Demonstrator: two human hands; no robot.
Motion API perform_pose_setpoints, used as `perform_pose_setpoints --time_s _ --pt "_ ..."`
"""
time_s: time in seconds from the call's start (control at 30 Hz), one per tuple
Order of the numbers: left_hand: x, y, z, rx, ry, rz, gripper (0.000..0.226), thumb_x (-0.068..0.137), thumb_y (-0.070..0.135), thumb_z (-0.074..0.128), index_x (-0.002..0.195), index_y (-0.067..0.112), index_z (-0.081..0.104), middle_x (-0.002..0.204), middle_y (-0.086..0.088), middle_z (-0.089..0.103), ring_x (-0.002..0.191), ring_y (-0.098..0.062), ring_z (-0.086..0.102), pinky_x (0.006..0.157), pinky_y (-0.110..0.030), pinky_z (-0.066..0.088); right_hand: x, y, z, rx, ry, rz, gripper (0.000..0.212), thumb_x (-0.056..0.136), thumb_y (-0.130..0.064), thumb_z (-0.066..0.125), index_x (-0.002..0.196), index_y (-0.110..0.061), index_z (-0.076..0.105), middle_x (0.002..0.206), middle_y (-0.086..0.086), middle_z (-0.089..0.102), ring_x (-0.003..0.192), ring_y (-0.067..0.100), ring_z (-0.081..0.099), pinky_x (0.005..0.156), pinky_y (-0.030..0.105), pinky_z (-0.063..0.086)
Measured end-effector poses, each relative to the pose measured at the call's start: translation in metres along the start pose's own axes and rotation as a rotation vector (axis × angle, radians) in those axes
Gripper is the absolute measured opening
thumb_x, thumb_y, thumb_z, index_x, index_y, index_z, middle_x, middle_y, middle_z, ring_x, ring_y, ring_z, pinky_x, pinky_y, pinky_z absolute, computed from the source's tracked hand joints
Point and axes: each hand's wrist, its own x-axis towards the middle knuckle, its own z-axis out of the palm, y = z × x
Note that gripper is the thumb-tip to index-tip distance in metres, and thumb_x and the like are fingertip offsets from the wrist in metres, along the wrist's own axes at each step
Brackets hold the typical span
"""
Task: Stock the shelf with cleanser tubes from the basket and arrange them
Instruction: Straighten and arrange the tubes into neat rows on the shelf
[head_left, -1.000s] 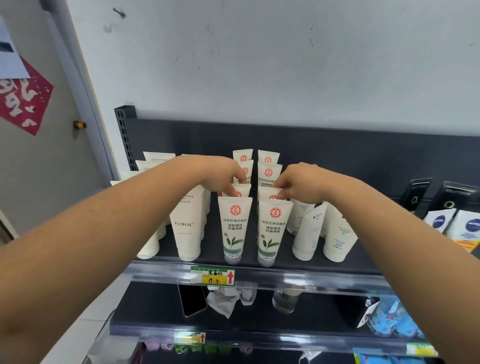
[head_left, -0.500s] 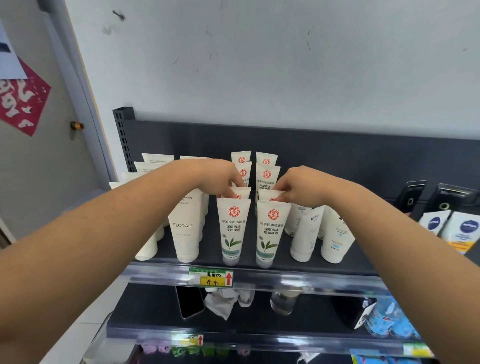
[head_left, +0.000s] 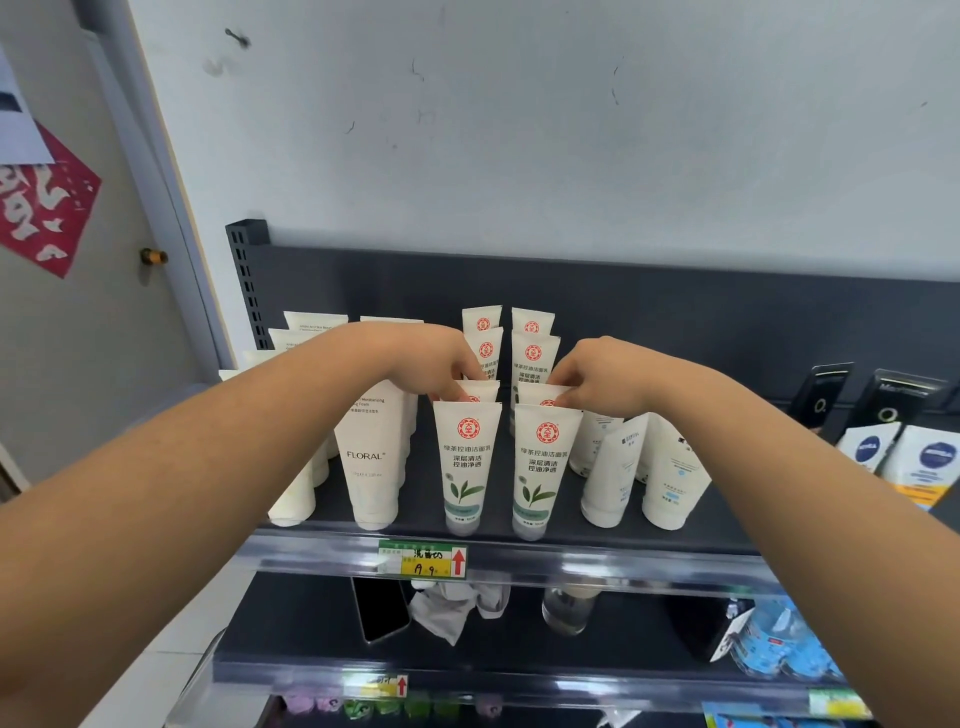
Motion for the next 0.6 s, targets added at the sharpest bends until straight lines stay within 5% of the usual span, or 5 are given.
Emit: perform_pose_setpoints --time_s 0.6 --pt "0.0017 0.0008 0.0002 -0.013 -0.025 -0.021 0.032 0.094 0.025 0.060 0.126 0.023 0.064 0.118 0.009 0.068 0.103 -0.010 0.065 0.096 -0.035 0.051 0.0007 0.0000 -0.0016 0.010 -0.014 0.010 0.027 0.096 -0.029 0.056 0.117 -0.019 0.069 0.114 -0.004 0.069 0.098 0.014 0.063 0.085 0.028 0.050"
